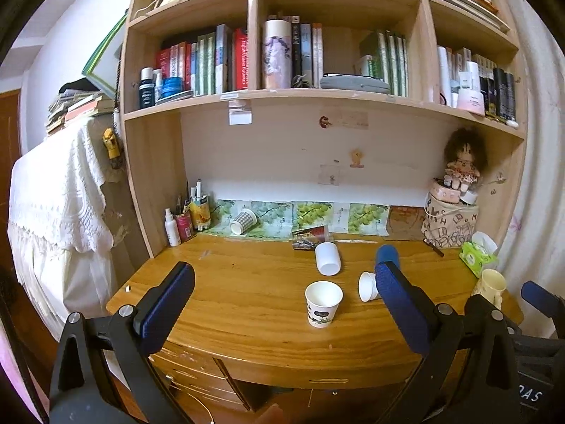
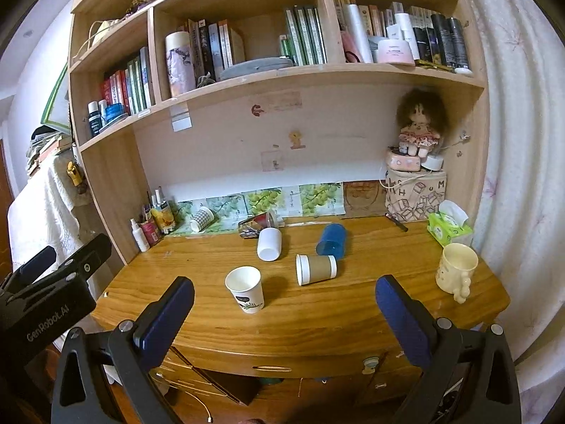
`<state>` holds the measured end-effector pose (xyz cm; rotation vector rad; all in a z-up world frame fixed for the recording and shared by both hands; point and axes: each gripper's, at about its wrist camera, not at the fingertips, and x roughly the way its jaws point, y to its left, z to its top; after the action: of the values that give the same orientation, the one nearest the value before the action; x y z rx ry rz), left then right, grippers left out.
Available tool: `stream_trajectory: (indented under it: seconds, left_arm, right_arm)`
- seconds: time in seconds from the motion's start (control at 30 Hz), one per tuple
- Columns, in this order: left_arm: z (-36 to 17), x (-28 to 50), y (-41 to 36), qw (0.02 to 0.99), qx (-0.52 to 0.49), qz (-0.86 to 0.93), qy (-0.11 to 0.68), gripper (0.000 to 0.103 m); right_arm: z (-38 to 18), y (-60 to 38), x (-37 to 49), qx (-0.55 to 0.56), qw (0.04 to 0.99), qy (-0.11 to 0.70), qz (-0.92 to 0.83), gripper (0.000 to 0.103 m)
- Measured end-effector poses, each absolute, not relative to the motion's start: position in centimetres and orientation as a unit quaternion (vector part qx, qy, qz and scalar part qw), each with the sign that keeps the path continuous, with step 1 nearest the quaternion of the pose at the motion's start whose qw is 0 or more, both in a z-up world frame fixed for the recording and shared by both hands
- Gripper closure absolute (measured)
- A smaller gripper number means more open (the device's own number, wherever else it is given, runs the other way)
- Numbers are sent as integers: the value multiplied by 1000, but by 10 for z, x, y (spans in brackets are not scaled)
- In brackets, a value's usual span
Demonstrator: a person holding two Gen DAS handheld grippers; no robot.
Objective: Flip cup upright
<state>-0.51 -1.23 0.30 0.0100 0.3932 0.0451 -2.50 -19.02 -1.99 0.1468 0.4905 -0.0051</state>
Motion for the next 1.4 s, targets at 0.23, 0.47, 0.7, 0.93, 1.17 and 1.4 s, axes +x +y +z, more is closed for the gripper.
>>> stream_trajectory:
  seconds: [0.23, 0.47, 0.7, 0.93, 1.17, 1.4]
  left_arm:
    - [3, -2, -22, 980, 19, 16, 196, 0]
    - [1, 3, -31, 979, 26, 8, 204, 0]
    - [-1, 9, -38, 976, 28, 0, 216, 0]
    - [-4, 15, -42, 973, 29, -8, 228, 0]
    - [-6, 19, -42, 971, 22, -12, 239, 0]
    - [-7, 18, -40, 971, 19, -11, 239, 0]
  right_arm:
    - [-22, -195, -22, 74, 966, 249, -10, 0]
    - [-23, -205, -18, 81, 964, 254, -19, 0]
    - [-25, -213, -14, 85, 960, 264, -28, 0]
    - [-26, -219, -12, 86, 959, 269, -34, 0]
    - [-27, -219, -11, 84, 958, 273, -36, 0]
    - [-27, -219, -11, 84, 958, 273, -35, 0]
